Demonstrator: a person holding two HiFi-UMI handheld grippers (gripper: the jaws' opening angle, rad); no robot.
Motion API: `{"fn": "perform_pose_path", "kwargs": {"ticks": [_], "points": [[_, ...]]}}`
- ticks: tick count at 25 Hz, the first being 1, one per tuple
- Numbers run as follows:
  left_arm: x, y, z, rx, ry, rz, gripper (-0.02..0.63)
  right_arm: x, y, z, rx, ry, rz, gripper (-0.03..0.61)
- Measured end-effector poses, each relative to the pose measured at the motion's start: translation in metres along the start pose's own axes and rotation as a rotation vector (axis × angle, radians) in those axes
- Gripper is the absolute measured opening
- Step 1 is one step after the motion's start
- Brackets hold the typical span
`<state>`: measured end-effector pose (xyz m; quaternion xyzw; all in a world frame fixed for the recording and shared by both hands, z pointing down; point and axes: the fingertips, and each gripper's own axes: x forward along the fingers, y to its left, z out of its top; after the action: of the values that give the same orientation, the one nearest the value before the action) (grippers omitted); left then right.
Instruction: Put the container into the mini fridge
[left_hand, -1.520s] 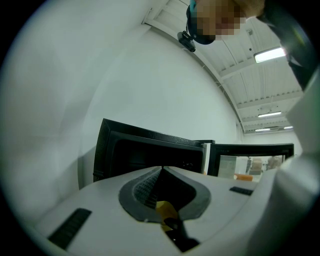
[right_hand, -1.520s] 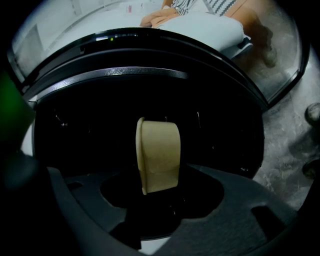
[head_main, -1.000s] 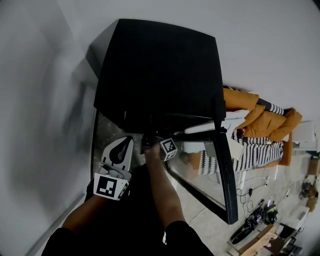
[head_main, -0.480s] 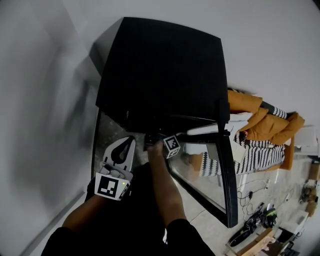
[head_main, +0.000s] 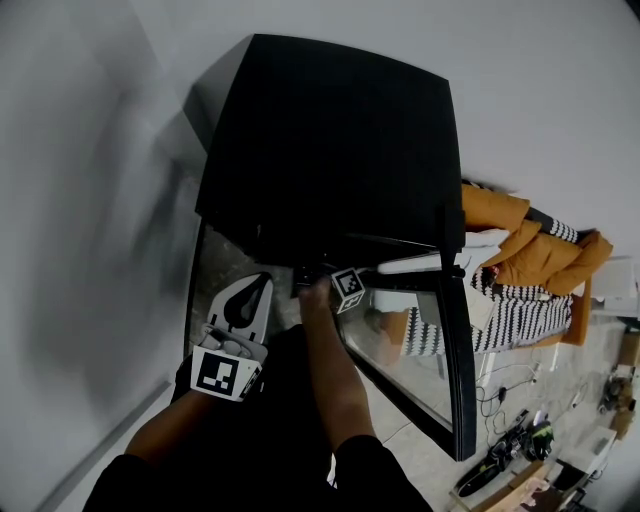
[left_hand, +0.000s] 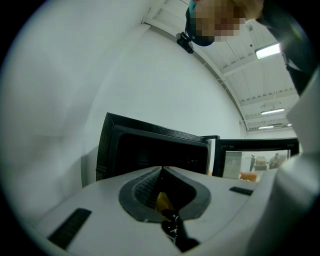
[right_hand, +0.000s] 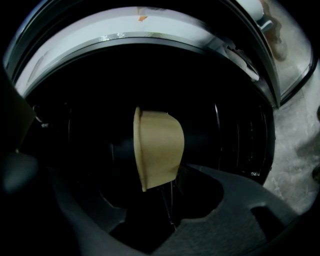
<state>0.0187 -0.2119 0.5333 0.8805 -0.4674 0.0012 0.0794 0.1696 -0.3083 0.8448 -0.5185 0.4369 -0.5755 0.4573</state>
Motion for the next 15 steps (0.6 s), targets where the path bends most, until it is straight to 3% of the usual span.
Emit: {"fn": "perform_pose_path", "kwargs": {"ticks": [15], "points": [[0.003,0.002,-0.004,-0.004,0.001,0.001,0.005,0.016,0.006,0.001,-0.017,0.023,0.016,0.206]]}}
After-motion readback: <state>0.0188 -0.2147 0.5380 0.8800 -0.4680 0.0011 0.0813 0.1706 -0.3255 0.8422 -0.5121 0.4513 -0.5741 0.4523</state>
